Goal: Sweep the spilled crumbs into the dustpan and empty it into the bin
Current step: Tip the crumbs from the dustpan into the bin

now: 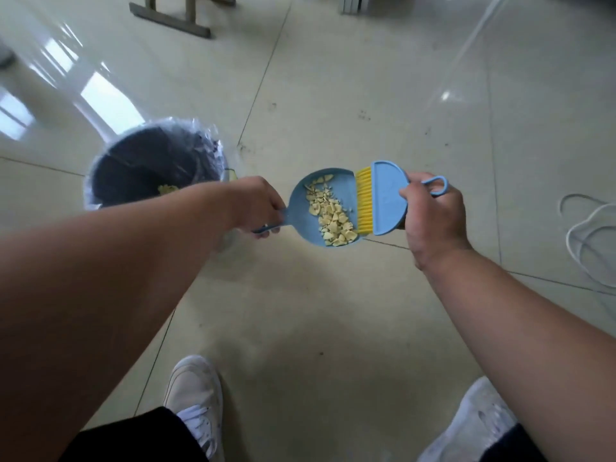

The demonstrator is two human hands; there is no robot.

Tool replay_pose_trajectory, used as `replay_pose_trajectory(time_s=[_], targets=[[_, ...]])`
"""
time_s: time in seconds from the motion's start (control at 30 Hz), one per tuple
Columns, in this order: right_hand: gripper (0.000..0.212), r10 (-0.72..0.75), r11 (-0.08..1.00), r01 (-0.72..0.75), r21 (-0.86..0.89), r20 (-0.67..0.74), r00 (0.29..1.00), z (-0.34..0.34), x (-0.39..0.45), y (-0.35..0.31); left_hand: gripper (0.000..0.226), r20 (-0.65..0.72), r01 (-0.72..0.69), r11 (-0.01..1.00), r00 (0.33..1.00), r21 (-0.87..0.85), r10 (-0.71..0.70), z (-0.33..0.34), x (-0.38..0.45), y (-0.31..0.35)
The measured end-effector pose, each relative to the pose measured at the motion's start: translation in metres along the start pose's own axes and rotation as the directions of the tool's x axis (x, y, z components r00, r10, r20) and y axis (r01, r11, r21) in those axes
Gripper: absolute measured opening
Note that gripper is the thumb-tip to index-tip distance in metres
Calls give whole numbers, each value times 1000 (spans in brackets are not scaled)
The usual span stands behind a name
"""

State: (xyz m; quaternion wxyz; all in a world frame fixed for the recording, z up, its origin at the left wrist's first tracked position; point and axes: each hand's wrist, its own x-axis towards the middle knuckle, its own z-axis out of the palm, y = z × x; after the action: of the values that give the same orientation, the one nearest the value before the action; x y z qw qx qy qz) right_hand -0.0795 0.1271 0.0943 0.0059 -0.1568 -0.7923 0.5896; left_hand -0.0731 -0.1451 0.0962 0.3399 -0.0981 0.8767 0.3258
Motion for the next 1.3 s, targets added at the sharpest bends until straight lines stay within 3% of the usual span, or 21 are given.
replay_pose_trajectory(time_s=[0.17,0.33,0.43,0.53,0.67,0.8,0.9,1.0,1.13,1.23,1.3], targets=[[25,-127,991,126,42,36,991,-10,8,-85,17,-82,-44,998,996,-55,39,-56,-36,32],[45,-216,976,213,37,124,969,0,-2,-148,13,-88,1,1000,996,-26,-4,-112,-84,31],[33,-235,972,233,34,222,946,20,-20,-173,13,-131,29,1000,991,0,-29,-140,-110,14],[26,-226,973,228,31,313,922,49,-40,-186,12,-164,89,993,981,-83,-102,-164,-134,-11],[15,-224,970,242,12,418,880,104,-57,-185,15,-176,202,956,955,-214,-241,-184,-149,-59],[19,-183,970,238,-41,518,835,158,-71,-166,14,-211,301,915,908,-269,-361,-186,-152,-105],[30,-146,964,244,-108,552,821,192,-76,-143,19,-279,368,910,868,-190,-410,-177,-145,-133],[26,-122,956,250,-156,564,817,214,-82,-124,19,-323,438,888,827,-139,-459,-160,-132,-157],[20,-139,919,323,-226,581,802,229,-86,-110,13,-355,450,892,828,-37,-433,-138,-117,-176],[18,-149,909,341,-240,577,803,234,-86,-109,13,-344,428,899,833,-94,-433,-133,-111,-173],[17,-146,913,333,-236,573,807,237,-86,-109,12,-361,437,899,834,-27,-417,-133,-109,-171]])
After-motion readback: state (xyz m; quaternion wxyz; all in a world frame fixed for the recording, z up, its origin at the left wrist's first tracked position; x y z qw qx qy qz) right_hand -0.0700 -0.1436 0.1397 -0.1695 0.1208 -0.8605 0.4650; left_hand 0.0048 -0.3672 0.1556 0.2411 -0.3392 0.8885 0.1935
